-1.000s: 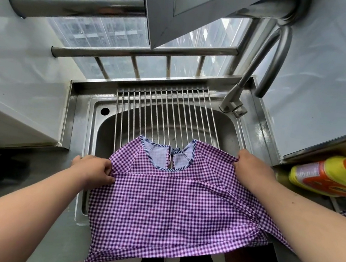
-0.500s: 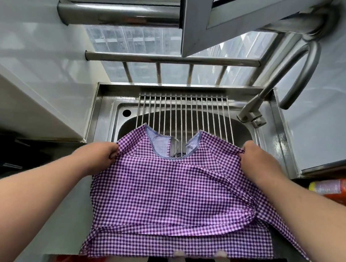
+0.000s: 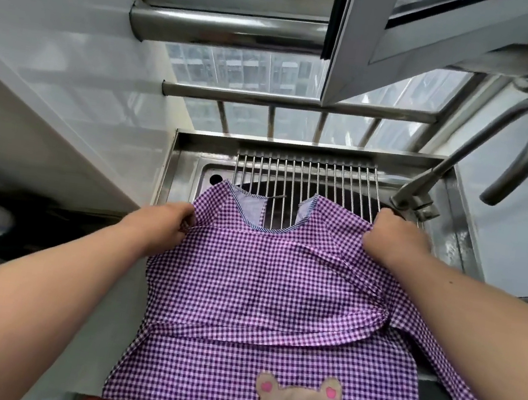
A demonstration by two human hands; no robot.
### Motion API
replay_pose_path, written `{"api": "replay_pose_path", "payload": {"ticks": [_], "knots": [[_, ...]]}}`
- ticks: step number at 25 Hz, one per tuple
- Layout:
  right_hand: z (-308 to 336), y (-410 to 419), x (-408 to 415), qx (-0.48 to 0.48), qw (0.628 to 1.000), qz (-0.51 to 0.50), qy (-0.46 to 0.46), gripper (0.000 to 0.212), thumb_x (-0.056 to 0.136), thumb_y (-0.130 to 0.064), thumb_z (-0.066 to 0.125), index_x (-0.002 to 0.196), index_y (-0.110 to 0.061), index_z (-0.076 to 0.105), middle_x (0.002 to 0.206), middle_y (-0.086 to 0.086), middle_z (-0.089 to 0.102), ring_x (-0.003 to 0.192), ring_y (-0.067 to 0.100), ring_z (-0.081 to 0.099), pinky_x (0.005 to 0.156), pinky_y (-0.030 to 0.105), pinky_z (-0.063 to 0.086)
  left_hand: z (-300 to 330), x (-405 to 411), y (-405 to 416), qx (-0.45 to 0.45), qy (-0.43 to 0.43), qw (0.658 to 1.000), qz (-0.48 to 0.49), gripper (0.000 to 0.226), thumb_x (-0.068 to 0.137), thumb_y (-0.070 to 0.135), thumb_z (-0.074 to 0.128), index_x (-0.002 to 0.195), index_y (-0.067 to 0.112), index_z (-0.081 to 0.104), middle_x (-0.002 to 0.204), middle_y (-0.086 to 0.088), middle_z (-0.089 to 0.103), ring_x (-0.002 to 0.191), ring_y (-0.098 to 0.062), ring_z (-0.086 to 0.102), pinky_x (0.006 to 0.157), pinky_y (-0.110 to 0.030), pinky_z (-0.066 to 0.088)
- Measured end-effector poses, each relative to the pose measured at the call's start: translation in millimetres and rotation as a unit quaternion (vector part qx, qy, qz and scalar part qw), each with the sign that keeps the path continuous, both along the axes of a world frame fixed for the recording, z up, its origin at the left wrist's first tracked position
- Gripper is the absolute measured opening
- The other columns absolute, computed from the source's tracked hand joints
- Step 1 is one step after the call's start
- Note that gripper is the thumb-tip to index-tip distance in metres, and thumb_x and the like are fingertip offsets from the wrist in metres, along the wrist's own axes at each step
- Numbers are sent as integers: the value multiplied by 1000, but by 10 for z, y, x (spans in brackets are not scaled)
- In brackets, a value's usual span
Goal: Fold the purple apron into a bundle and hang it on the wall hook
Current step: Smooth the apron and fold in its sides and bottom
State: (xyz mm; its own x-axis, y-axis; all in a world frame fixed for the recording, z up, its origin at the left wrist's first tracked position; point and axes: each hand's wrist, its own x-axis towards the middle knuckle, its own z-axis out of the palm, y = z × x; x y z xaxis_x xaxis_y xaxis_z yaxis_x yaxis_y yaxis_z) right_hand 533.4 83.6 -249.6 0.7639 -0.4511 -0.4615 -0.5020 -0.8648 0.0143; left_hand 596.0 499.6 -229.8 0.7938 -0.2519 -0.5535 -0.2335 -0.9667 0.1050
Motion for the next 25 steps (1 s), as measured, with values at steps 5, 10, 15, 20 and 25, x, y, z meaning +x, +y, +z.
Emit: {"api": "replay_pose_path", "payload": {"ticks": [5, 10, 15, 20, 25], "knots": [[-43, 417, 416, 107, 992, 63, -10, 54, 91, -71, 53, 129, -32, 54, 120, 0, 65, 119, 28, 56, 106, 49, 37, -109, 36, -135, 7, 27, 999, 35, 63, 96, 15, 57, 151, 37, 38, 144, -2, 62, 115, -23, 67, 95, -43, 59], [-63, 716, 729, 163, 976, 141, 39, 39, 99, -47, 62, 122, -16, 66, 124, 5, 71, 99, 19, 64, 85, 36, 51, -188, 70, -220, 39, 53, 998, 7, 50, 97, 9, 47, 140, 34, 54, 142, -1, 61, 116, -23, 64, 96, -43, 58], [25, 777, 821, 369, 927, 64, 32, 18, 106, -17, 56, 117, -24, 69, 111, 6, 72, 92, 22, 59, 81, 36, 53, -264, 103, -214, 73, 44, 996, -30, 46, 98, 19, 50, 142, 32, 50, 136, -3, 56, 115, -26, 63, 97, -47, 57], [-18, 745, 916, 617, 772, -135, 74, 25, 100, 12, 46, 96, -7, 62, 117, 24, 76, 102, 29, 75, 75, 31, 63, -299, 105, -331, 87, 34, 994, -48, 45, 96, 24, 53, 140, 29, 50, 135, -5, 55, 115, -28, 63, 98, -48, 56], [-244, 680, 1003, 465, 883, -45, 37, 34, 103, 2, 49, 111, -23, 72, 115, 4, 78, 75, 25, 57, 63, 31, 44, -314, 94, -376, 117, 9, 992, -51, 59, 90, 33, 62, 146, 28, 47, 166, -12, 28, 146, -34, 40, 120, -55, 35]]}}
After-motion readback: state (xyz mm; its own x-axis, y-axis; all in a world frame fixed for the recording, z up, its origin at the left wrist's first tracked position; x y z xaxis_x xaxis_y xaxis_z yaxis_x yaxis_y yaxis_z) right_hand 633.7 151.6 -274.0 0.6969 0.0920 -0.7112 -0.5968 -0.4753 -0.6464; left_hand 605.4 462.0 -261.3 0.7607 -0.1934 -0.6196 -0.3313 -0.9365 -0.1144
